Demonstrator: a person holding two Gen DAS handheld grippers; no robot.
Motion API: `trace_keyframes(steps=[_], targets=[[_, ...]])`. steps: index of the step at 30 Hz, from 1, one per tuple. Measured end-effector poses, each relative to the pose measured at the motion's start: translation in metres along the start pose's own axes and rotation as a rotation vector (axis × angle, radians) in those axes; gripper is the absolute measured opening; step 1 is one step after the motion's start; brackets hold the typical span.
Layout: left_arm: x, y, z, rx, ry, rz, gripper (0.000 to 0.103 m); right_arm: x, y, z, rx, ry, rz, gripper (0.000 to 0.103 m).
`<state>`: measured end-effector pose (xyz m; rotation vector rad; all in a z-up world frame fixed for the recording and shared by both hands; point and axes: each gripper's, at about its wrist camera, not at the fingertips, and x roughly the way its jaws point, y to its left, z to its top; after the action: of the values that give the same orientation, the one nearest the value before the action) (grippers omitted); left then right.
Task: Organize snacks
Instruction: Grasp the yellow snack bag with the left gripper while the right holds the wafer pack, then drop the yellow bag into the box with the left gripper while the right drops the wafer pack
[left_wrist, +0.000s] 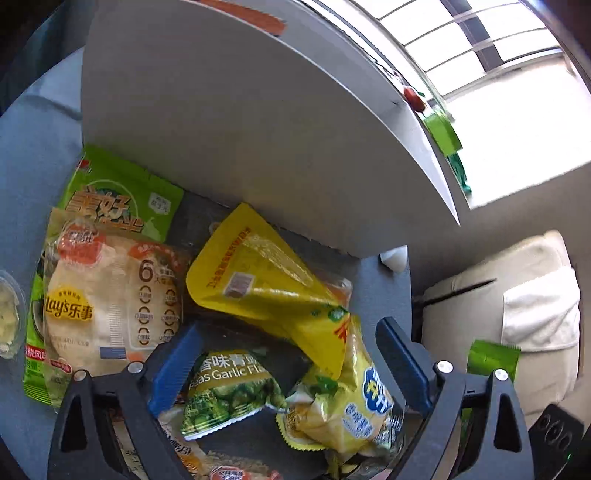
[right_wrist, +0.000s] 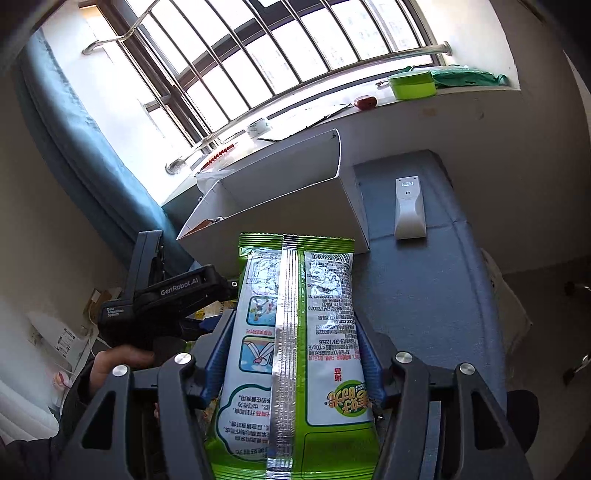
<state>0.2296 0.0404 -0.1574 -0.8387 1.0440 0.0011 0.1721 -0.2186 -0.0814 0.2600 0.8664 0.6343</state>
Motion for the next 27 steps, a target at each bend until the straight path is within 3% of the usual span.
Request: trace_keyframes(steps=[5, 7, 9, 10, 18, 22, 27], targets=[[0.011, -0.005, 0.010, -0.094, -0.040, 0.091, 0.094, 0.001, -0.005, 0.000, 0.014, -0.003, 0.012, 0.065], [0.013, -0.015, 0.007, -0.043, -0.057, 0.103, 0.074, 0.000, -0.006, -0.001, 0.015, -0.003, 0.016, 0.065], [0.014, -0.017, 0.002, 0.002, -0.034, 0.035, 0.034, -0.004, -0.008, -0.002, 0.017, -0.011, 0.016, 0.065], [0.017, -0.017, 0.000, 0.017, -0.016, 0.007, 0.028, -0.006, -0.009, -0.001, 0.020, -0.016, 0.018, 0.066], [-0.010, -0.034, -0.018, 0.192, -0.124, -0.023, 0.020, -0.003, -0.016, -0.003, 0.043, -0.013, 0.020, 0.066], [-0.053, -0.044, -0.028, 0.319, -0.259, -0.004, 0.020, -0.004, -0.013, 0.002, 0.034, -0.029, 0.019, 0.066], [-0.110, -0.055, -0.016, 0.400, -0.428, 0.001, 0.019, 0.001, 0.002, 0.023, -0.016, -0.060, 0.013, 0.066]])
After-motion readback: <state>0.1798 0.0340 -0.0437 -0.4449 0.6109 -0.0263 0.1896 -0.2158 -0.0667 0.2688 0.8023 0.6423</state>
